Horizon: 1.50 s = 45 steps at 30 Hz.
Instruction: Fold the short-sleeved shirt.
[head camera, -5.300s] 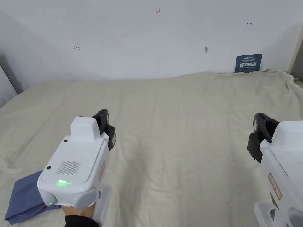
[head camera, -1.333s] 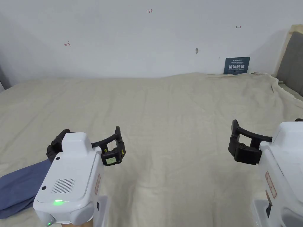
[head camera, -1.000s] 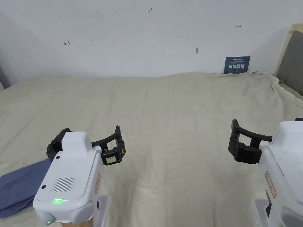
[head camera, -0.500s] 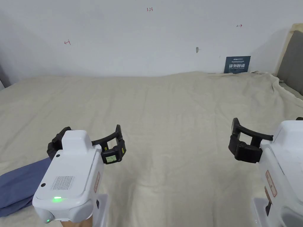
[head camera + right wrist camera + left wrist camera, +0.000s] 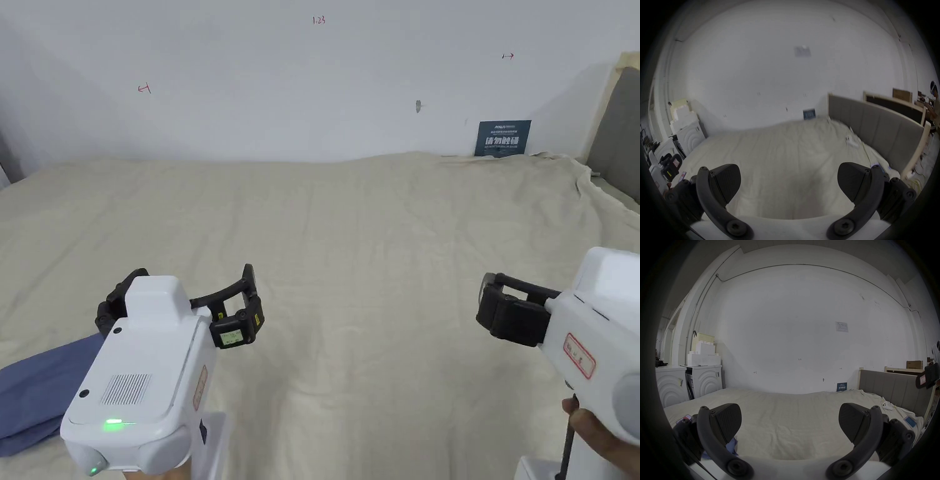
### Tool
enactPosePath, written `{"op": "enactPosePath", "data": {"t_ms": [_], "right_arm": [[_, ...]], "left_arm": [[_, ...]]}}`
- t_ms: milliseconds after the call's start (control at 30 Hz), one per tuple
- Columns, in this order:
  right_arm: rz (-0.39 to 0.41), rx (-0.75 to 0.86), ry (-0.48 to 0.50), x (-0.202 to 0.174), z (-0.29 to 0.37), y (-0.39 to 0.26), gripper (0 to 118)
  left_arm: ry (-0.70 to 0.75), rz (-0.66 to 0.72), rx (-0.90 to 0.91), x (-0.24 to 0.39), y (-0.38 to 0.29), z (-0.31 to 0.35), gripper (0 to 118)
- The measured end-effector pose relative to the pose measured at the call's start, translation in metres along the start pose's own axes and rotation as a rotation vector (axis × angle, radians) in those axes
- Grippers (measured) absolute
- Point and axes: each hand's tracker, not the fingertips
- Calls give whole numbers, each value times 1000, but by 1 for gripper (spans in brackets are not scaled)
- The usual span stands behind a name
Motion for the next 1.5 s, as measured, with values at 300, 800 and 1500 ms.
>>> {"op": "enactPosePath", "data": {"t_ms": [300,800,1500], "right_arm": [[50,-18,-235,-15,3,2,117],[101,100,-214,-10,2,1,117],[252,470,-38,-14,0,-29,117]], "left_arm": [[0,26,-1,-1,2,-1,118],[-17,21,6,3,4,-2,118],[7,22,41,1,3,1,118]]}}
